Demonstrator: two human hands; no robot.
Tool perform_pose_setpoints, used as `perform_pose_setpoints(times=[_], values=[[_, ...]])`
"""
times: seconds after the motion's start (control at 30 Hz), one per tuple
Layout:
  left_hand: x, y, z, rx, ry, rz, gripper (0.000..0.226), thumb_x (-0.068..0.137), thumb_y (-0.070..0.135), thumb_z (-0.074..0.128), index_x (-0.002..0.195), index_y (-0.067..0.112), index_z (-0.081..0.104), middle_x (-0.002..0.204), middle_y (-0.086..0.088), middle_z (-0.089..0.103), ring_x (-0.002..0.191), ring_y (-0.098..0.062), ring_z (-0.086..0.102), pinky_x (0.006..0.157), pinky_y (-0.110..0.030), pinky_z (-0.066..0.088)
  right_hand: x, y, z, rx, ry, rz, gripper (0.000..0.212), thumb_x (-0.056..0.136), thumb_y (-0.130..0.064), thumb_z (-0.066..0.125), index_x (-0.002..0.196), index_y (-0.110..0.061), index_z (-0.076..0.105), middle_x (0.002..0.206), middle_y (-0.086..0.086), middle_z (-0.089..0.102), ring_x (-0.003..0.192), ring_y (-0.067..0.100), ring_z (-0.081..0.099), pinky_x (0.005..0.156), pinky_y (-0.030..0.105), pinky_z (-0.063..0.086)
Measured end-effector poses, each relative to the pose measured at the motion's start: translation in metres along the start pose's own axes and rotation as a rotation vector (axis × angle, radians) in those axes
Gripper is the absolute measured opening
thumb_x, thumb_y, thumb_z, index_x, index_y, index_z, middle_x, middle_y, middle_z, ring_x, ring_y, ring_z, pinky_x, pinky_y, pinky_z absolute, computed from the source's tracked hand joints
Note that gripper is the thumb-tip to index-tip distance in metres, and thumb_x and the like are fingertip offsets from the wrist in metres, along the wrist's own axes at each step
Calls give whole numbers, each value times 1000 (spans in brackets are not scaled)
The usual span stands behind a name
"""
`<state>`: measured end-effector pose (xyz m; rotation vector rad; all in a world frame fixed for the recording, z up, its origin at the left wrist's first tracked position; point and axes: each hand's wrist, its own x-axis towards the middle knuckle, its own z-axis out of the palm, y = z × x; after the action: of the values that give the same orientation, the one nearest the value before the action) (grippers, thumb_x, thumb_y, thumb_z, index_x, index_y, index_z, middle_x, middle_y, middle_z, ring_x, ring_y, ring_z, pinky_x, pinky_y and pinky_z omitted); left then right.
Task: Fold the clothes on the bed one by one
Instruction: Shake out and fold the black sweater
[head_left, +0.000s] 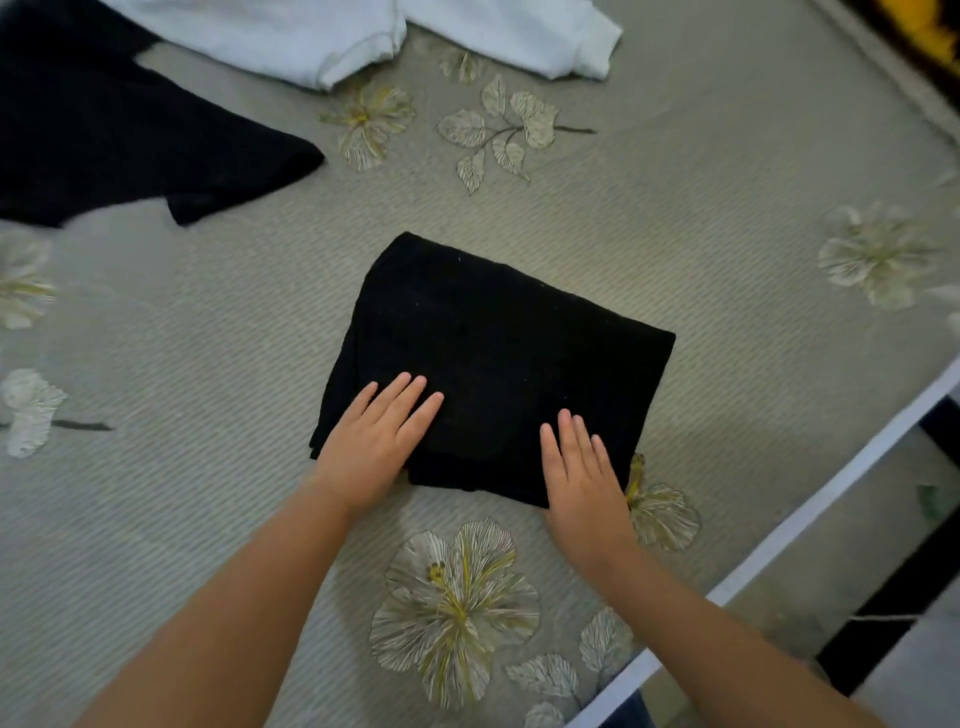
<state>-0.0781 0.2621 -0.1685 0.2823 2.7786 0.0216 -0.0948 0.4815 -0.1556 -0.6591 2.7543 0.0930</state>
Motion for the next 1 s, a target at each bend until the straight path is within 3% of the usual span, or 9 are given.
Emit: perform_pose_setpoints(times=[0.13, 0.2, 0.23, 0.3, 0.4, 0.63, 0.8, 0.9, 1.0], values=[[6, 9, -15, -55, -58, -49, 57, 98, 6, 26, 145, 14, -6, 155, -6, -1, 143, -20, -3, 114, -28, -8, 3, 10, -10, 48, 35, -33, 70, 29, 9, 86, 97, 9, 67, 100, 23, 68, 92, 31, 67, 72, 38, 56], [8, 15, -26, -40, -102, -65, 56, 98, 5, 25, 146, 12, -4, 155, -5, 0, 143, -17, 0, 114, -26, -4, 3, 18, -22, 84, -8, -27, 74, 36, 11, 84, 106, 13, 61, 108, 27, 64, 99, 31, 65, 78, 34, 56], [9, 18, -33, -31, -113, -68, 56, 98, 5, 25, 146, 12, -5, 155, -5, 1, 143, -16, 2, 114, -24, -1, 4, 23, -29, 109, -44, -27, 75, 53, 12, 77, 122, 15, 47, 124, 32, 52, 115, 32, 56, 91, 31, 49], [13, 25, -46, -39, -121, -75, 58, 98, 7, 27, 146, 12, -5, 156, -4, 1, 143, -15, 4, 113, -23, 4, 5, 38, -39, 124, -118, -78, 72, 84, 10, 46, 143, 4, 6, 152, 22, 12, 141, 25, 19, 111, 25, 23], [25, 39, -80, -37, -94, -72, 60, 97, 7, 31, 146, 11, -5, 155, -5, 2, 143, -15, 5, 113, -22, 6, 7, 69, -65, 175, -93, -71, 68, 90, 8, 32, 144, -4, -8, 155, 14, 0, 143, 18, 7, 113, 22, 14], [96, 109, -195, 0, 103, 57, 60, 95, 7, 37, 146, 8, 4, 154, -9, 9, 142, -18, 9, 114, -25, 8, -1, 181, -152, 283, 155, 0, 60, 88, 9, 39, 142, 4, 12, 150, 22, 18, 139, 28, 23, 110, 30, 26], [162, 206, -287, 35, 219, 166, 60, 91, 4, 44, 144, 3, 15, 152, -14, 17, 140, -25, 19, 114, -30, 13, -23, 300, -215, 215, 307, 85, 58, 84, 15, 45, 138, 10, 23, 142, 31, 29, 133, 37, 34, 106, 38, 34], [204, 276, -348, 105, 386, 269, 61, 82, -2, 59, 136, -5, 32, 142, -23, 36, 130, -32, 39, 109, -36, 28, -43, 379, -258, 181, 499, 150, 65, 45, 21, 78, 107, 19, 57, 102, 34, 63, 93, 40, 65, 72, 40, 55], [239, 333, -402, 130, 431, 297, 57, 95, 7, 36, 145, 6, 9, 153, -12, 13, 142, -21, 15, 114, -25, 6, -58, 447, -299, 84, 587, 201, 64, 36, 21, 80, 97, 18, 63, 91, 31, 67, 82, 38, 68, 61, 42, 55]])
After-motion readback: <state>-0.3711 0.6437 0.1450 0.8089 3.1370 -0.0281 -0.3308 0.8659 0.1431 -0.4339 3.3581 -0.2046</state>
